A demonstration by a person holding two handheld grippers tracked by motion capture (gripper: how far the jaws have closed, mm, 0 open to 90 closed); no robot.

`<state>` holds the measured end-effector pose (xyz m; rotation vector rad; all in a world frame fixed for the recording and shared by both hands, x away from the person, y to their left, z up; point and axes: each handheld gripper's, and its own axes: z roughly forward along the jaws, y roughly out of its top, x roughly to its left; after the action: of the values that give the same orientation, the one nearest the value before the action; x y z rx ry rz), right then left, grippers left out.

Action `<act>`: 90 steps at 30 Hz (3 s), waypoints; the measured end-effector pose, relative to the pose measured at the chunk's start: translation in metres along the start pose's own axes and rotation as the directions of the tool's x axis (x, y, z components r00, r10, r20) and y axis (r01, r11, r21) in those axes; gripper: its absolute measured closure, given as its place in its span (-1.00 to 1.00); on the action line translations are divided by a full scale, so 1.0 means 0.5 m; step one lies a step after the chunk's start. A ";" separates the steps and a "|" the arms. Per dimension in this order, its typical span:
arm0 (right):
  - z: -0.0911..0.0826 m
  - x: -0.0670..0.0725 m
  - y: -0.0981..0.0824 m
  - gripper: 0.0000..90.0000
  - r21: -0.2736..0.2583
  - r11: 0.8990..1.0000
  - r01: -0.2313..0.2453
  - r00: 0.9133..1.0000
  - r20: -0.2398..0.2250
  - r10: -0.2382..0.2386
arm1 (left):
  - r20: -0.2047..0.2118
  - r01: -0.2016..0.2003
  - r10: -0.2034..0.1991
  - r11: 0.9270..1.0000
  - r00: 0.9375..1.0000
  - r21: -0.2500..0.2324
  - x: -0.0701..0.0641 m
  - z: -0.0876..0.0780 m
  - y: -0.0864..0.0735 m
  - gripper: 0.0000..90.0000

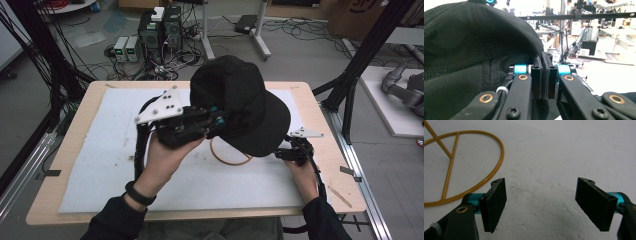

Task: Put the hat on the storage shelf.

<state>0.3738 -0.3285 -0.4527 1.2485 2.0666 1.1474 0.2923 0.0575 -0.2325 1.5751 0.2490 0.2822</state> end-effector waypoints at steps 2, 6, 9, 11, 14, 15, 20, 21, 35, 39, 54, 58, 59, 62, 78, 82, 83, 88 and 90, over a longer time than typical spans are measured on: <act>-0.002 -0.003 -0.001 -0.45 -0.010 1.000 -0.016 1.000 0.004 0.016 | 0.006 0.013 -0.013 1.000 1.000 0.016 0.016 0.022 -0.004 0.93; -0.004 -0.007 -0.001 -0.45 -0.022 0.999 -0.034 0.999 0.009 0.034 | -0.003 0.047 -0.047 0.998 0.999 0.036 0.047 0.059 -0.020 0.93; -0.009 -0.014 -0.003 -0.45 -0.051 0.995 -0.087 0.996 0.024 0.089 | -0.016 0.075 -0.074 0.995 0.997 0.061 0.070 0.083 -0.034 0.93; -0.014 -0.017 -0.006 -0.44 -0.082 0.990 -0.116 0.992 0.040 0.120 | -0.017 0.084 -0.083 0.993 0.996 0.085 0.080 0.092 -0.042 0.93; -0.017 -0.022 -0.007 -0.44 -0.098 0.985 -0.139 0.989 0.041 0.144 | -0.016 0.095 -0.094 0.991 0.995 0.093 0.086 0.100 -0.051 0.93; -0.017 -0.025 -0.008 -0.44 -0.102 0.983 -0.150 0.987 0.036 0.154 | -0.018 0.096 -0.095 0.990 0.995 0.104 0.088 0.105 -0.055 0.93; -0.018 -0.027 -0.008 -0.44 -0.106 0.980 -0.167 0.984 0.036 0.172 | -0.018 0.084 -0.083 0.987 0.996 0.135 0.084 0.128 -0.064 0.92; -0.018 -0.028 -0.009 -0.44 -0.110 0.979 -0.173 0.983 0.036 0.177 | -0.013 0.080 -0.079 0.986 0.997 0.146 0.080 0.138 -0.068 0.92; -0.021 -0.033 -0.011 -0.44 -0.124 0.972 -0.201 0.978 0.035 0.207 | -0.041 0.097 -0.093 0.990 0.995 0.105 0.074 0.124 -0.083 0.29; -0.020 -0.031 -0.010 -0.44 -0.119 0.974 -0.192 0.979 0.040 0.198 | -0.056 0.081 -0.076 0.992 0.996 0.095 0.070 0.092 -0.089 0.11; -0.015 -0.024 -0.007 -0.44 -0.089 0.985 -0.148 0.987 0.053 0.153 | -0.166 0.064 -0.046 0.993 0.985 0.103 0.059 -0.122 -0.194 -0.20; -0.013 -0.021 -0.006 -0.44 -0.080 0.988 -0.135 0.989 0.057 0.140 | -0.204 0.093 -0.069 0.990 0.977 0.109 0.057 -0.173 -0.228 -0.29; -0.012 -0.021 -0.006 -0.44 -0.077 0.988 -0.130 0.989 0.056 0.135 | -0.215 0.101 -0.076 0.989 0.974 0.107 0.057 -0.188 -0.241 -0.32; -0.012 -0.020 -0.006 -0.44 -0.075 0.988 -0.132 0.989 0.057 0.136 | -0.258 0.101 -0.066 0.987 0.964 0.124 0.058 -0.218 -0.269 -0.35; -0.009 -0.015 -0.004 -0.44 -0.056 0.993 -0.104 0.992 0.062 0.107 | -0.433 0.141 -0.032 0.964 0.901 0.224 0.108 -0.288 -0.396 -0.40; -0.008 -0.013 -0.004 -0.44 -0.052 0.994 -0.094 0.993 0.063 0.097 | -0.437 0.147 -0.035 0.963 0.899 0.226 0.111 -0.288 -0.404 -0.40; -0.008 -0.013 -0.004 -0.44 -0.053 0.995 -0.087 0.994 0.065 0.090 | -0.438 0.149 -0.036 0.963 0.898 0.226 0.112 -0.288 -0.405 -0.40; -0.007 -0.011 -0.003 -0.44 -0.047 0.996 -0.078 0.995 0.062 0.080 | -0.442 0.158 -0.041 0.960 0.896 0.231 0.115 -0.283 -0.412 -0.40; -0.006 -0.011 -0.003 -0.44 -0.046 0.996 -0.074 0.995 0.060 0.076 | -0.443 0.166 -0.050 0.960 0.895 0.227 0.115 -0.282 -0.414 -0.40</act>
<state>0.3734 -0.3350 -0.4524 1.3338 1.9539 1.1658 0.3034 0.2143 -0.4356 1.7363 0.7472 0.5306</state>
